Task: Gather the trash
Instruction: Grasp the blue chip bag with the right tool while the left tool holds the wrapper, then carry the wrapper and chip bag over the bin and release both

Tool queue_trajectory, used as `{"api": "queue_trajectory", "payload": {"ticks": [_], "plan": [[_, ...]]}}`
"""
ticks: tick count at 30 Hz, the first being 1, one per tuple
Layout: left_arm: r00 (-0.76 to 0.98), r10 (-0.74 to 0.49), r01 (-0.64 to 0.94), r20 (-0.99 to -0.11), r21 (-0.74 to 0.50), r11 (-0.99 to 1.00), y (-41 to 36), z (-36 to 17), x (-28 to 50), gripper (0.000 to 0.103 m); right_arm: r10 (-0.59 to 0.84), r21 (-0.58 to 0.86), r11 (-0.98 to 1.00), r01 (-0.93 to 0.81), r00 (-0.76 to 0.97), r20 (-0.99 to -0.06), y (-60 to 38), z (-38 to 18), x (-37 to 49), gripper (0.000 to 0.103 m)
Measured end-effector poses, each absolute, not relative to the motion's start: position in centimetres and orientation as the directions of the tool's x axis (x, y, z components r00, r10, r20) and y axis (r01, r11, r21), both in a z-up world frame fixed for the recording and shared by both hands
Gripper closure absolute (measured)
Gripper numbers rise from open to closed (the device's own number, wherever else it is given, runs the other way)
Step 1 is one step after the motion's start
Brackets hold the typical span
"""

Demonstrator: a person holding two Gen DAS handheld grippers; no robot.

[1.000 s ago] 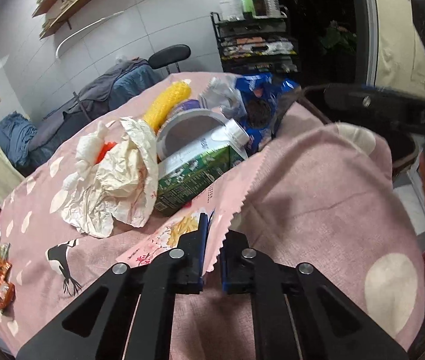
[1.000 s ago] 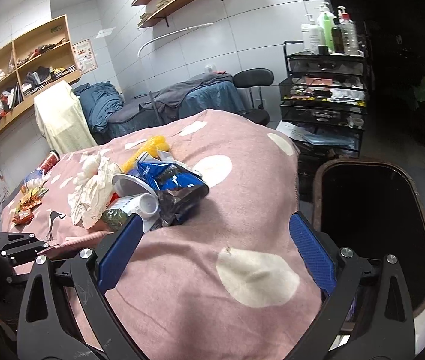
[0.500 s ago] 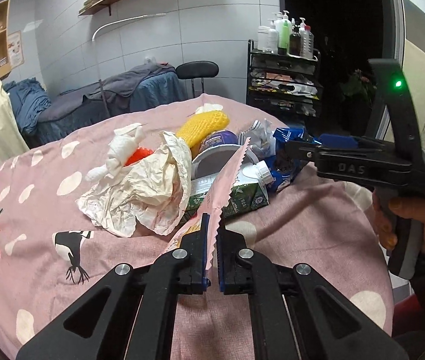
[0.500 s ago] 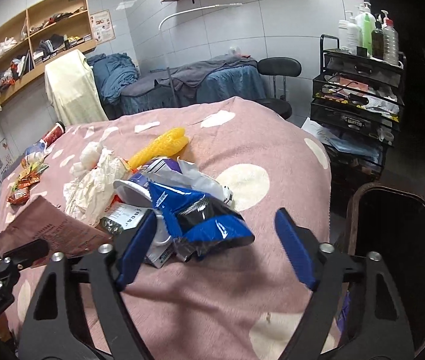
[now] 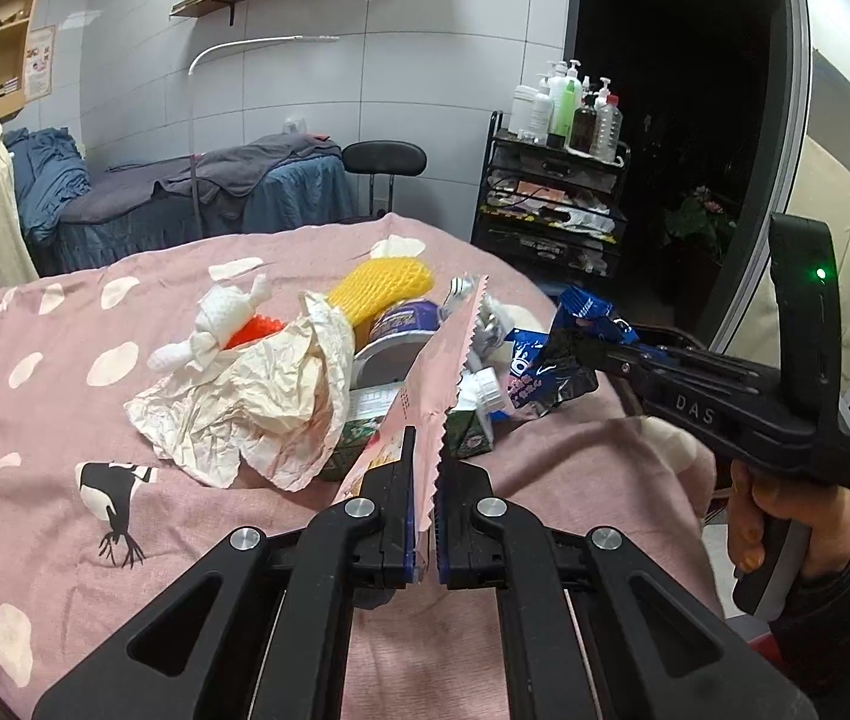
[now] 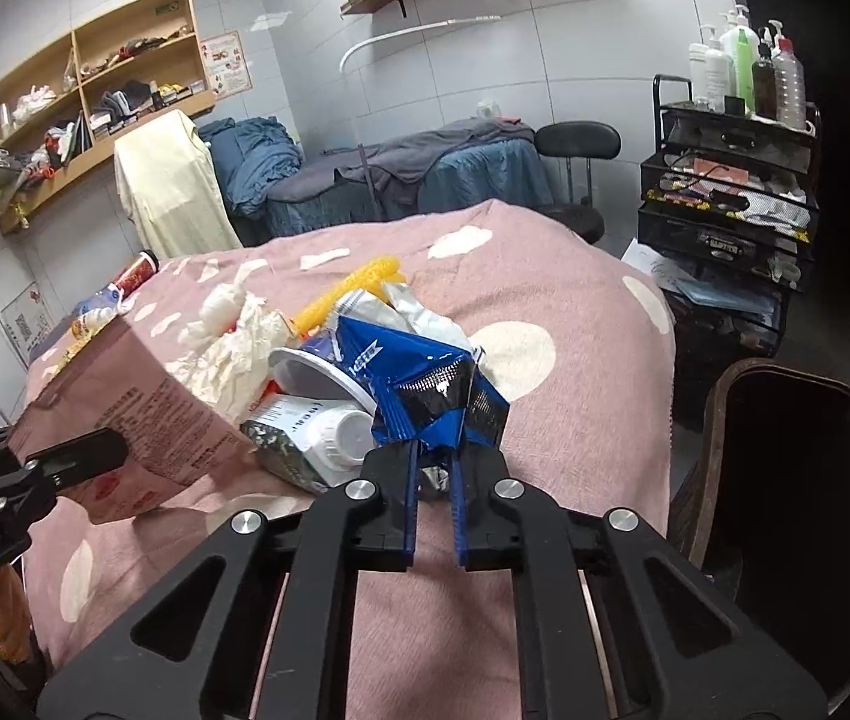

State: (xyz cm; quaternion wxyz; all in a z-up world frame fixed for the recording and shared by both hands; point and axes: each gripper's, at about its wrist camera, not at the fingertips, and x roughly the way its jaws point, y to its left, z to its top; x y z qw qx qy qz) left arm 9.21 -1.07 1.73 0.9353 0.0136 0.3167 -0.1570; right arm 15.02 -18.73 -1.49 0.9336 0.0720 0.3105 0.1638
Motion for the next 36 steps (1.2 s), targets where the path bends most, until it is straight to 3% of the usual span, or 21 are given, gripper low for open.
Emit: {"api": "queue_trajectory", "payload": {"ticks": [16,30,36], "plan": [[0.742,-0.382,0.407,-0.551,-0.082,0.910,-5.4,3.9,8.6,0.098,0.301,0.260,0.945,-0.198,0.839,-0.454,-23.5,2.1,9.2,0.094],[0.701,-0.484,0.530,-0.524,-0.072,0.845,-11.6,5.1,8.6,0.098,0.066,0.180,0.984,0.009,0.913,-0.403,-29.9,4.4,5.5,0.094],[0.664,-0.523,0.578,-0.534,-0.078,0.813,-14.3,4.9,9.0,0.098,-0.034,0.146,0.983,0.110,0.897,-0.441,-32.5,3.5,5.6,0.094]]}}
